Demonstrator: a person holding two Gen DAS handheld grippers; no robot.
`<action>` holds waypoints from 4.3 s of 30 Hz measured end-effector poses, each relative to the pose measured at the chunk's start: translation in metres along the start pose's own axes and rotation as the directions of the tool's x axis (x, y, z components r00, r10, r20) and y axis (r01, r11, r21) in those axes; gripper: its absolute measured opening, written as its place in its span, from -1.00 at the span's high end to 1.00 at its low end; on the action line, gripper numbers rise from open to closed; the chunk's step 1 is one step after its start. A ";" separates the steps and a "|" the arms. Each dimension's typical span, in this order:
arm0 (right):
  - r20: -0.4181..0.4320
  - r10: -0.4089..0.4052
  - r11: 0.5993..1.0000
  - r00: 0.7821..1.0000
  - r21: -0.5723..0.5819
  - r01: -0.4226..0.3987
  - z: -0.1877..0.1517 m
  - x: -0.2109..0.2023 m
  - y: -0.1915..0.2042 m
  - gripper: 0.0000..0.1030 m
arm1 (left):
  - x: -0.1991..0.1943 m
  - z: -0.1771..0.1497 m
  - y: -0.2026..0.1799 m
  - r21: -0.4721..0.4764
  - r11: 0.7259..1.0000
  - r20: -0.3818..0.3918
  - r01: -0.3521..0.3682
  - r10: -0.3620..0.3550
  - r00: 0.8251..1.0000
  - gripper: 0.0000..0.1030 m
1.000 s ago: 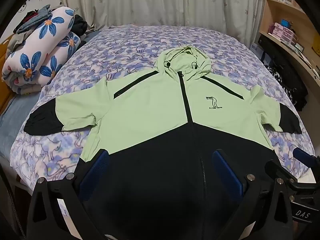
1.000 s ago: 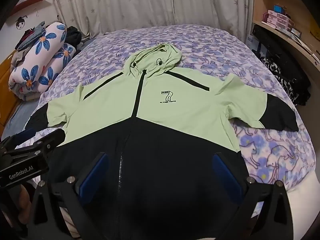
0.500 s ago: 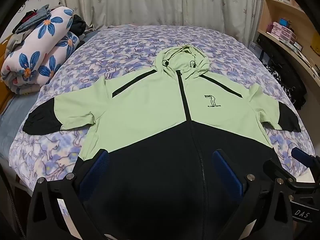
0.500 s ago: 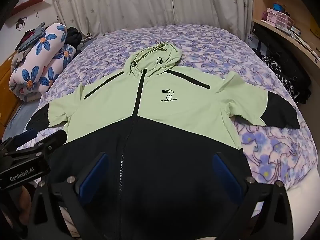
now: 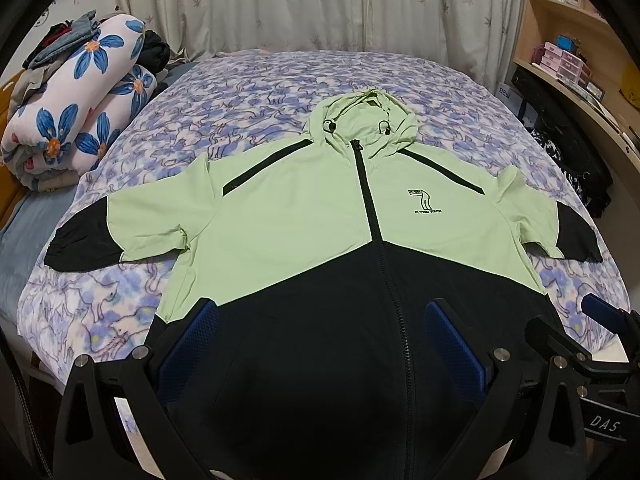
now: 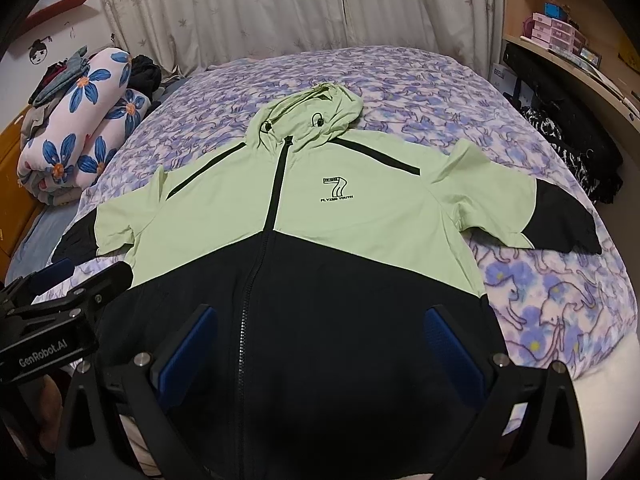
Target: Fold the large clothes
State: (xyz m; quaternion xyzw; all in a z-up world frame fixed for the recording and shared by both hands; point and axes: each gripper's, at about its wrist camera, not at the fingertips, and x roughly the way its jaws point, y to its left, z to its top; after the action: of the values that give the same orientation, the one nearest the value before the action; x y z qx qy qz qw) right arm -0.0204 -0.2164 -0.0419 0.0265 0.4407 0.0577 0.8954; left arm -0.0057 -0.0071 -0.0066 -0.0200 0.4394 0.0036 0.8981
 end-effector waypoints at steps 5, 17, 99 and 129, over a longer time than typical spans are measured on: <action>-0.001 0.002 1.000 1.000 0.003 -0.002 0.002 0.000 -0.003 -0.99 | 0.000 -0.001 0.000 0.001 1.000 -0.001 0.002 -0.002 1.000 -0.98; -0.001 0.006 1.000 1.000 0.008 -0.006 -0.005 0.003 0.000 -0.99 | 0.000 -0.001 0.000 0.002 1.000 -0.002 0.000 0.000 1.000 -0.99; -0.130 -0.380 0.822 0.916 0.406 0.399 0.113 0.104 -0.361 -0.89 | 0.159 0.172 -0.182 0.203 0.965 0.059 0.164 -0.179 0.982 -0.98; 0.089 -0.224 0.861 0.970 0.485 0.154 0.107 0.099 -0.385 0.89 | 0.210 0.148 -0.212 0.232 0.959 -0.030 0.161 -0.159 0.987 -0.98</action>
State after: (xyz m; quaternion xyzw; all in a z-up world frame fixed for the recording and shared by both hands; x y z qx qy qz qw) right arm 0.1550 -0.5854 -0.0922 0.2053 0.3767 -0.1422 0.8920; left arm 0.2451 -0.2156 -0.0747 0.0506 0.4388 -0.1209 0.8890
